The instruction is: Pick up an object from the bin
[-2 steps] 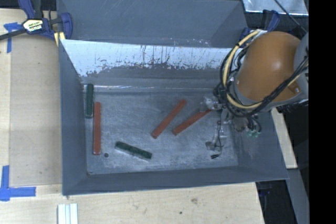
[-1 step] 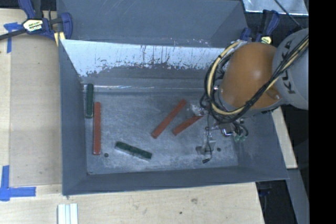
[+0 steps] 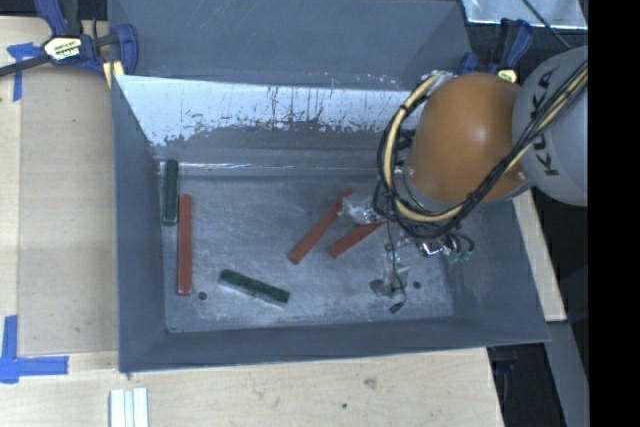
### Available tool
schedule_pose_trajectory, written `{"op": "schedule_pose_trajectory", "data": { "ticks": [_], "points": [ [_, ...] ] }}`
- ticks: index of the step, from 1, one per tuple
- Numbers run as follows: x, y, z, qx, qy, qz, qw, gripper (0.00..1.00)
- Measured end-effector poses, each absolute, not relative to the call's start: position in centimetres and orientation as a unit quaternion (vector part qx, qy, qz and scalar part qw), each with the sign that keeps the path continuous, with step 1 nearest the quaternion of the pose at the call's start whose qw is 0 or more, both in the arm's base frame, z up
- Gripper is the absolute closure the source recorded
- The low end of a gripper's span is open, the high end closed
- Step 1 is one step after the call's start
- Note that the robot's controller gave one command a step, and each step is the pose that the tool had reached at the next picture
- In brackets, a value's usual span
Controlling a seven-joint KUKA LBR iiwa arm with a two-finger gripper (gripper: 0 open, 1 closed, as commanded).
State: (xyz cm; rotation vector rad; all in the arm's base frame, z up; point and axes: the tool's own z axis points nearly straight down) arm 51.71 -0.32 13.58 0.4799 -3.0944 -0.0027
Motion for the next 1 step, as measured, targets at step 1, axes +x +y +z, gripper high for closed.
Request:
{"op": "schedule_pose_trajectory", "data": {
  "ticks": [1],
  "points": [
    [51.66, 2.18, 20.72, 0.229, -0.973, 0.0, 0.0, 0.0]
  ]
}}
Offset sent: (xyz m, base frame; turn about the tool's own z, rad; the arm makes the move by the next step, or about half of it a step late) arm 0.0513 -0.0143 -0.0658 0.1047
